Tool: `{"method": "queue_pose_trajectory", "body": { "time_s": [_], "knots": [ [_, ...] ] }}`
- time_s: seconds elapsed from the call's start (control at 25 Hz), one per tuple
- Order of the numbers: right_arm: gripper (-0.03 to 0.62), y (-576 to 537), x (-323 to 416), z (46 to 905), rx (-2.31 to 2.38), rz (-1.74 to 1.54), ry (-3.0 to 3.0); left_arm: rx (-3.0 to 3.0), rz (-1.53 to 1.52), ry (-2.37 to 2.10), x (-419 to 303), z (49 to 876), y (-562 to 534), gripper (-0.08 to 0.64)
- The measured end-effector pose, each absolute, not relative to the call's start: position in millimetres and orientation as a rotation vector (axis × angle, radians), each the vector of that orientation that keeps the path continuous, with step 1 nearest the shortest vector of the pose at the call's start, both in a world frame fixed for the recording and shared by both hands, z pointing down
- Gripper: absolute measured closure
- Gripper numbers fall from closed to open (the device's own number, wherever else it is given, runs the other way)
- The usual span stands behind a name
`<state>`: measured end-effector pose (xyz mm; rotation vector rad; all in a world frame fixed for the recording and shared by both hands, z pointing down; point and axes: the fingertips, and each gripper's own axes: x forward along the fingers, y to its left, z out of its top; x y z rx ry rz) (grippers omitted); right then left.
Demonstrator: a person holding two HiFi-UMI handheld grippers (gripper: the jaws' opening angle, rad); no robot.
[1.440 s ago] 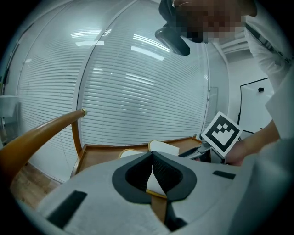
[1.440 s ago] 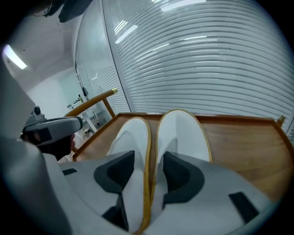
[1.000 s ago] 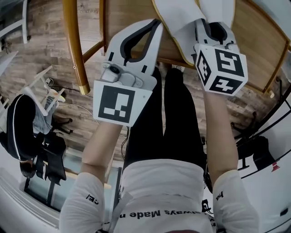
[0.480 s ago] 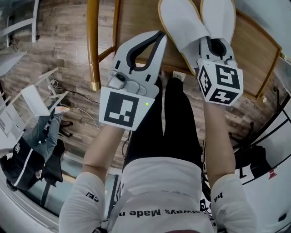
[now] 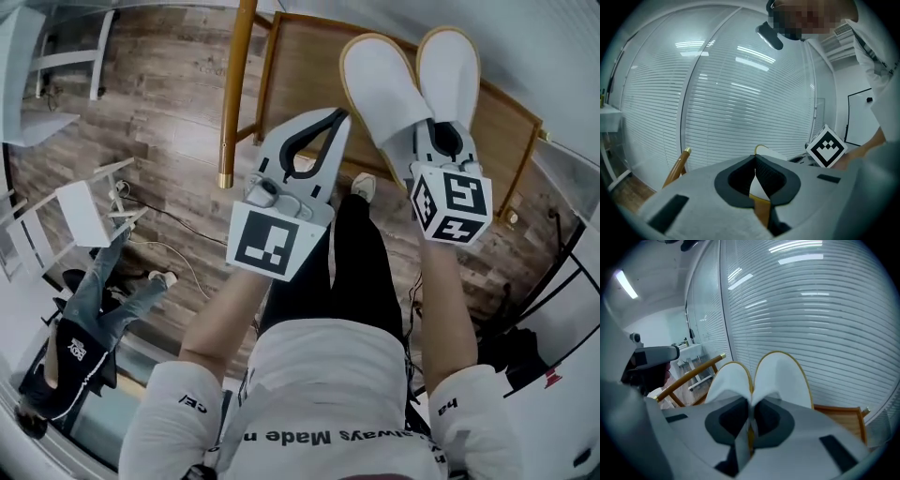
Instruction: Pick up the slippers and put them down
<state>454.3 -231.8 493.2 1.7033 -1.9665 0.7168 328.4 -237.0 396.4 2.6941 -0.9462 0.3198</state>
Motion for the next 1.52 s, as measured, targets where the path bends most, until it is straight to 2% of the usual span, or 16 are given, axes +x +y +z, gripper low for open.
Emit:
{"method": "queue_pose_trajectory", "body": {
  "time_s": [0.96,1.52],
  "knots": [
    [0.565,-202,452,252,1.736,0.521,-2.184,2.732,0.103,-1.056,310,184,-199,0.548],
    [0.566,-162,448,135,1.725,0.410,-2.307,2.796,0.003,-1.110,294,89,-162,0.548]
  ]
}}
